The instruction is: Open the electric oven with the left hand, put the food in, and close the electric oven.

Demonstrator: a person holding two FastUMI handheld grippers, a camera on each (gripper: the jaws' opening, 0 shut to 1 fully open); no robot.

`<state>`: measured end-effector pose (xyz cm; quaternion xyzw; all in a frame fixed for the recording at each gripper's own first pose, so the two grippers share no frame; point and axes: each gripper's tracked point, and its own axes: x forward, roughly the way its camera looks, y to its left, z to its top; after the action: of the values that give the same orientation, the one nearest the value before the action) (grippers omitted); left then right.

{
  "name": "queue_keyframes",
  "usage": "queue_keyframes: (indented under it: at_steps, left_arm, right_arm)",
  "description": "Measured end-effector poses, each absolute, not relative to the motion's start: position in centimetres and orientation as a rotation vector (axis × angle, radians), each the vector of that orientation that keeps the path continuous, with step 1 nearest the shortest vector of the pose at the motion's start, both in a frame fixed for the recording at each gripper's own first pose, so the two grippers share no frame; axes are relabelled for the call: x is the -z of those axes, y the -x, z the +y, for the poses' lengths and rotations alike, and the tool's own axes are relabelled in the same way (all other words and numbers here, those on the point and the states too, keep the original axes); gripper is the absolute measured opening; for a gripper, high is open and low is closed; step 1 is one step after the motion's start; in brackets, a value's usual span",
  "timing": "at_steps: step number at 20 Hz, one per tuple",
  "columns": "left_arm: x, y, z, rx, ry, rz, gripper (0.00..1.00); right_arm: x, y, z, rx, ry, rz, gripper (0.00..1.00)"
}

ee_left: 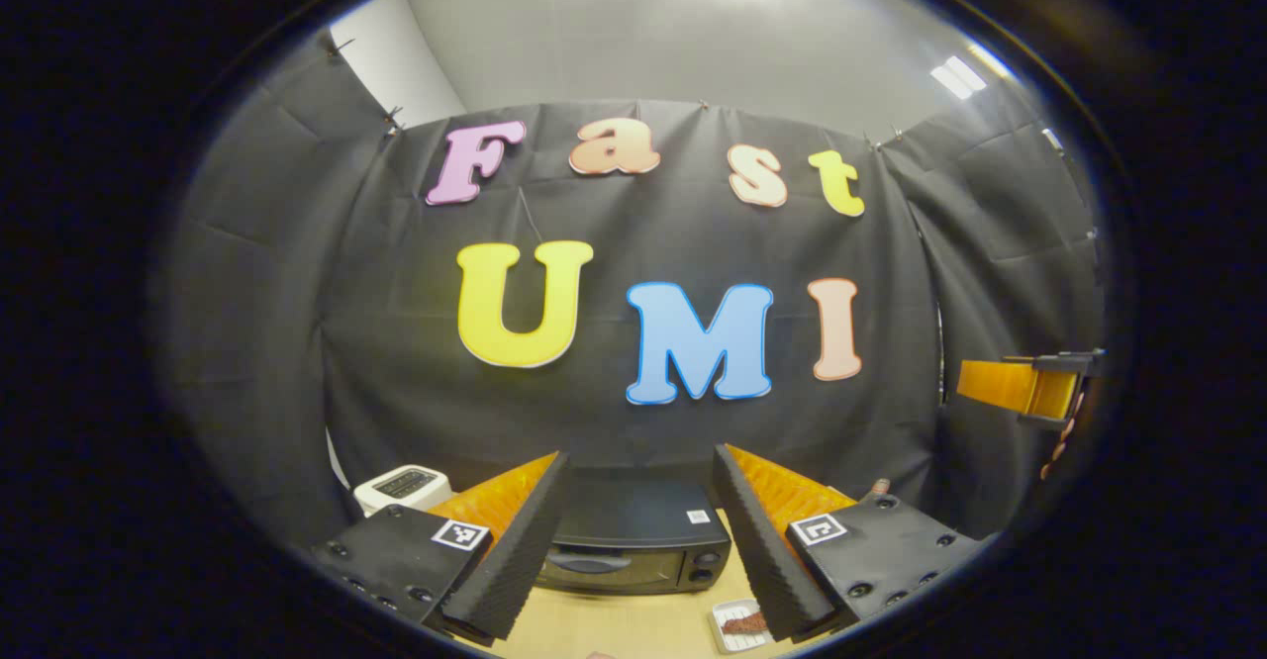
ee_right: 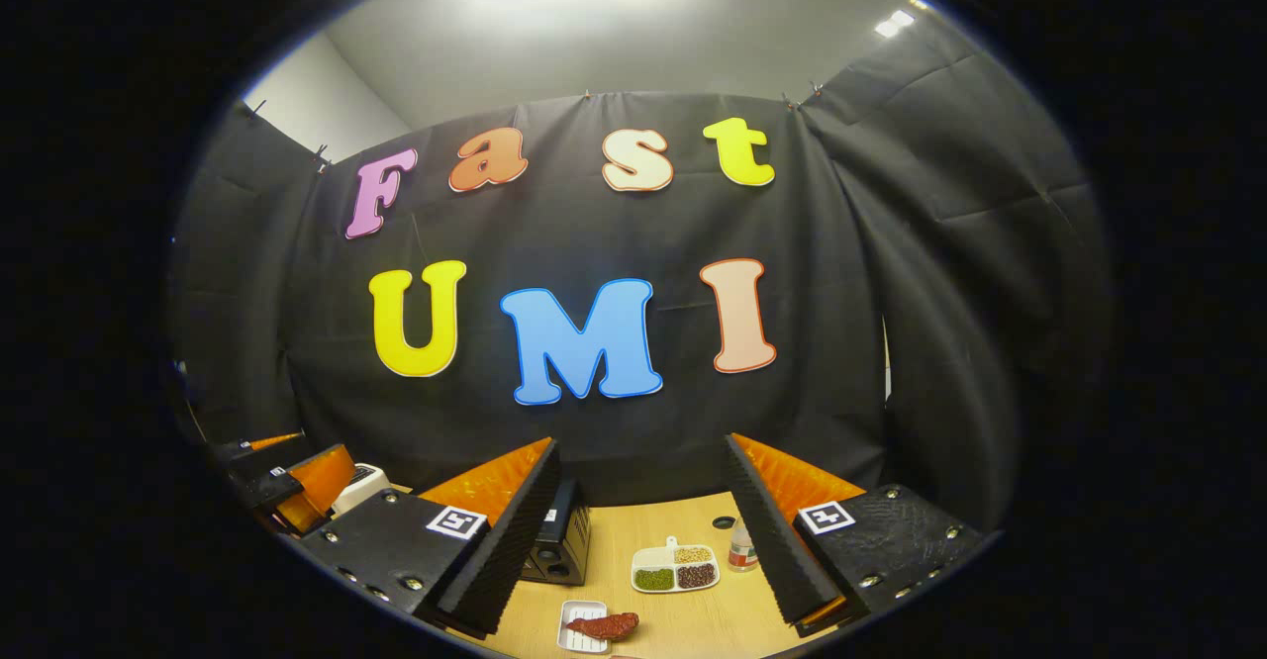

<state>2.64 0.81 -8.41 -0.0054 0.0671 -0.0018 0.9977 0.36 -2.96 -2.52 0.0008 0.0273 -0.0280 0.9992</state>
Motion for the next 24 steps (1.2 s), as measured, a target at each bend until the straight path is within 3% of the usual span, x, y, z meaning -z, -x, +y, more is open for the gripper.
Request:
queue_keyframes:
  at_steps: [1, 2, 3, 4, 6, 7, 12, 13, 19, 22, 24]
  left_arm:
    - [9.7, -2.8, 0.9, 0.009, 0.014, 0.161, 0.91]
    - [10.9, -3.1, 1.1, 0.007, 0.015, 0.181, 0.99]
    - [12.0, -3.6, 1.3, 0.009, 0.018, 0.197, 0.95]
    - [13.1, -3.8, 1.3, 0.012, 0.018, 0.217, 0.99]
    - [16.3, -4.7, 1.9, 0.005, 0.014, 0.274, 0.92]
    - [17.7, -5.2, 2.3, 0.001, 0.014, 0.301, 0.99]
    - [23.8, -8.3, 3.6, -0.004, -0.013, 0.413, 0.92]
    - [24.6, -8.9, 3.9, -0.009, -0.023, 0.426, 0.99]
    - [30.0, -12.4, 5.5, -0.012, -0.04, 0.512, 0.95]
    - [32.9, -13.8, 6.4, -0.025, -0.011, 0.557, 0.99]
    - [34.9, -14.5, 7.0, -0.027, -0.013, 0.599, 0.95]
  right_arm:
    - [2.8, -0.3, -3.0, 0.058, -0.006, 0.06, 0.99]
    - [3.1, -0.3, -3.1, 0.059, -0.011, 0.067, 0.99]
    - [3.5, -0.2, -3.2, 0.062, -0.015, 0.075, 0.99]
    - [3.8, -0.1, -3.4, 0.067, -0.016, 0.084, 0.99]
    - [4.5, -0.1, -3.9, 0.076, -0.013, 0.1, 0.99]
    - [4.9, 0.1, -4.1, 0.081, -0.011, 0.108, 0.99]
    - [6.3, -0.2, -5.6, 0.113, -0.006, 0.145, 0.99]
    - [6.5, -0.2, -5.8, 0.118, -0.002, 0.15, 0.99]
    - [7.1, -0.3, -6.9, 0.149, 0.018, 0.174, 0.99]
    - [7.7, -0.5, -7.2, 0.164, 0.013, 0.199, 0.99]
    - [8.0, -0.8, -7.3, 0.173, 0.005, 0.21, 0.99]
